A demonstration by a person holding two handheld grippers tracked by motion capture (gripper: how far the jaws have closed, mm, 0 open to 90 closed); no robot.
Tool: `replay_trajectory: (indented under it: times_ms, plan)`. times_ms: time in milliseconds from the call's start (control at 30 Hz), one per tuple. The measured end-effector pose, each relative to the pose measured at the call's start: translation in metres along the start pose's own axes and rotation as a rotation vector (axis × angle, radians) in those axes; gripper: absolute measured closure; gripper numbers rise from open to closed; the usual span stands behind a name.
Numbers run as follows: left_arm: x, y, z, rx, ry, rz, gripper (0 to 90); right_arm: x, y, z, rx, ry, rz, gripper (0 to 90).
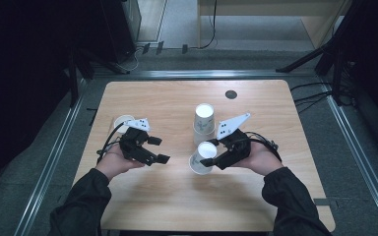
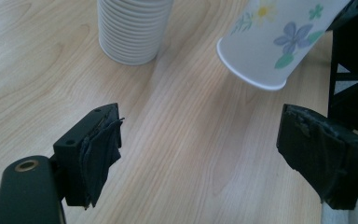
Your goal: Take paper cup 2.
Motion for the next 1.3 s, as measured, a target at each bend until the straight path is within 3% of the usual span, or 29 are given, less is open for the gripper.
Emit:
replay_trajectory:
  times_ms: [200, 400, 467, 800, 1100, 1300]
  plan:
    - [-0.008, -0.003, -0.003, -0.026, 0.013, 0.011, 14.0, -0.002, -0.002, 0.005, -0.047, -0.024, 0.005, 34.3]
    - [-0.012, -0.006, -0.01, -0.052, -0.009, 0.017, 14.0, -0.009, -0.011, 0.007, -0.061, -0.048, 0.047, 34.2]
    - [-0.013, -0.007, -0.012, -0.055, -0.019, 0.018, 14.0, -0.012, -0.012, 0.007, -0.075, -0.054, 0.041, 34.2]
    - [-0.027, -0.009, -0.016, -0.083, 0.008, 0.035, 14.0, -0.022, -0.02, 0.004, -0.131, -0.072, 0.078, 34.3]
    - [-0.041, -0.015, -0.02, -0.112, 0.008, 0.095, 14.0, -0.02, -0.016, -0.001, -0.13, -0.123, 0.046, 34.3]
    - [-0.048, -0.018, -0.021, -0.134, 0.007, 0.118, 14.3, -0.02, -0.011, -0.002, -0.12, -0.119, 0.006, 34.4]
Point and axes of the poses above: each handheld gripper's, and its own axes: x roughly backward along the jaws, z roughly out of its underside, y roughly to its left, the point moved 9 cm from there along -x, roughly forward along the jaws, and after that the axes turned 8 degrees about y, right-handed, at the moved point
